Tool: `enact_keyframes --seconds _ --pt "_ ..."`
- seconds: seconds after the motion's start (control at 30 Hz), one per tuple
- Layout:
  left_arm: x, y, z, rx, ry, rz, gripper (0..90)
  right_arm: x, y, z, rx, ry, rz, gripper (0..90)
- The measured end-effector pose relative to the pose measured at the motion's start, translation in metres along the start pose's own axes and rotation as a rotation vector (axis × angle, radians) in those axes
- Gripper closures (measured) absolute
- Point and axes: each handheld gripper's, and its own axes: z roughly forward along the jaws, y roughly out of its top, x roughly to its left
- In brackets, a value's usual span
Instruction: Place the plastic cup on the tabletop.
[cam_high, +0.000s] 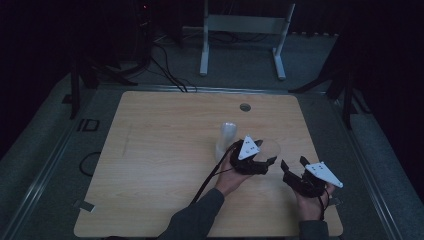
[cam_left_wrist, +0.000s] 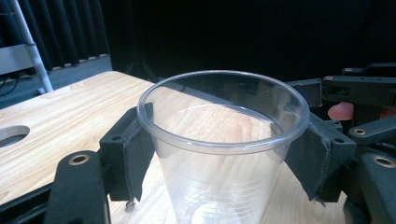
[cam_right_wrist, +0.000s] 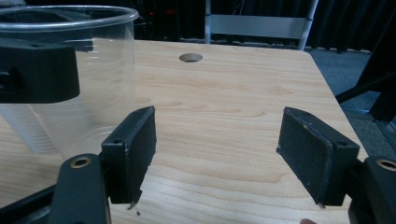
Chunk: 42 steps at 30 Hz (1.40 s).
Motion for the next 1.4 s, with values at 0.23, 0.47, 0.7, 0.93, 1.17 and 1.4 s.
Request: enact_keyframes --seconds 0.23,0.47,0.7,0.93,1.17,1.4 --pt "0.0 -0.003 0.0 -0.001 0.009 -0.006 28.6 0.0 0.0 0.0 0.001 -0.002 -0.002 27.6" --pt "-0.001 -0.011 0.001 0.01 0.013 -0.015 28.5 -0.001 0.0 0.0 -0.002 -0.006 0.003 27.6" --pt "-0.001 -0.015 0.0 0.013 0.019 -0.016 28.5 0.0 0.0 0.0 -0.004 -0.003 -0.002 27.6" --pt "-0.001 -0.022 0.001 0.025 0.036 -0.014 28.4 0.0 0.0 -0.001 -0.004 -0.003 -0.002 27.6" --pt "-0.002 -0.028 0.003 0.041 0.049 -0.009 28.1 -0.001 0.001 -0.001 -0.005 -0.004 0.001 27.6" --pt "-0.002 -0.036 0.005 0.053 0.06 -0.019 28.0 -0.001 0.001 -0.001 -0.006 -0.004 0.001 27.6"
